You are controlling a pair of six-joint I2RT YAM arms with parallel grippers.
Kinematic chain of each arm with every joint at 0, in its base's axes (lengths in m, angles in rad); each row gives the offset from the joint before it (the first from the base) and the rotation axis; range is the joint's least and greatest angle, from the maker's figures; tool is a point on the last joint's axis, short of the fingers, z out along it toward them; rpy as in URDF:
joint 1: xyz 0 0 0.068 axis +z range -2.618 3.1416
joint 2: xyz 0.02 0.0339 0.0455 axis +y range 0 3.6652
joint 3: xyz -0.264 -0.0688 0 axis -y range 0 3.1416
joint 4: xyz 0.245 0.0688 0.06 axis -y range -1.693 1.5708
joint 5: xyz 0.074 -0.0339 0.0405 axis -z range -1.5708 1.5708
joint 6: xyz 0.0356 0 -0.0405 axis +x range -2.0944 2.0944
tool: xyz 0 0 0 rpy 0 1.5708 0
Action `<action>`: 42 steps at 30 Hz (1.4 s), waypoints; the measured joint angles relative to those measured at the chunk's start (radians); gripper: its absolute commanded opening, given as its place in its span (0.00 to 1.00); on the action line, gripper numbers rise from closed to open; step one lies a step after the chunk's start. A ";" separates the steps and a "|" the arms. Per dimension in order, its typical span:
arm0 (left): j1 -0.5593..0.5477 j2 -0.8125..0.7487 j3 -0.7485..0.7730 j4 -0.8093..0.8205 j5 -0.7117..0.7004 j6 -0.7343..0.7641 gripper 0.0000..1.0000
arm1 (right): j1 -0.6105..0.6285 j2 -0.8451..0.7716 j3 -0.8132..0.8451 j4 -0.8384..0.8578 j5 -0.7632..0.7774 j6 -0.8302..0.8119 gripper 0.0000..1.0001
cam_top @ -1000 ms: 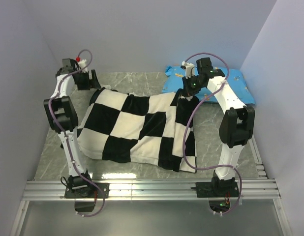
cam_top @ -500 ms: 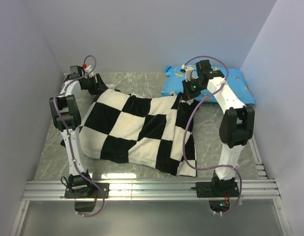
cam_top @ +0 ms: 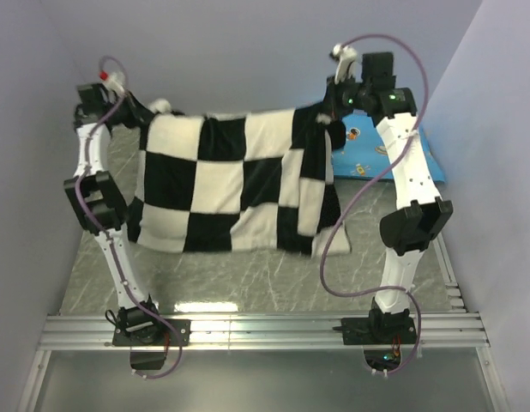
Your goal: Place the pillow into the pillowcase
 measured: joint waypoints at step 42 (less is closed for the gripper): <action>0.105 -0.973 -0.862 -0.558 -0.370 0.851 0.99 | 0.130 -0.750 -1.043 0.225 0.071 -0.119 1.00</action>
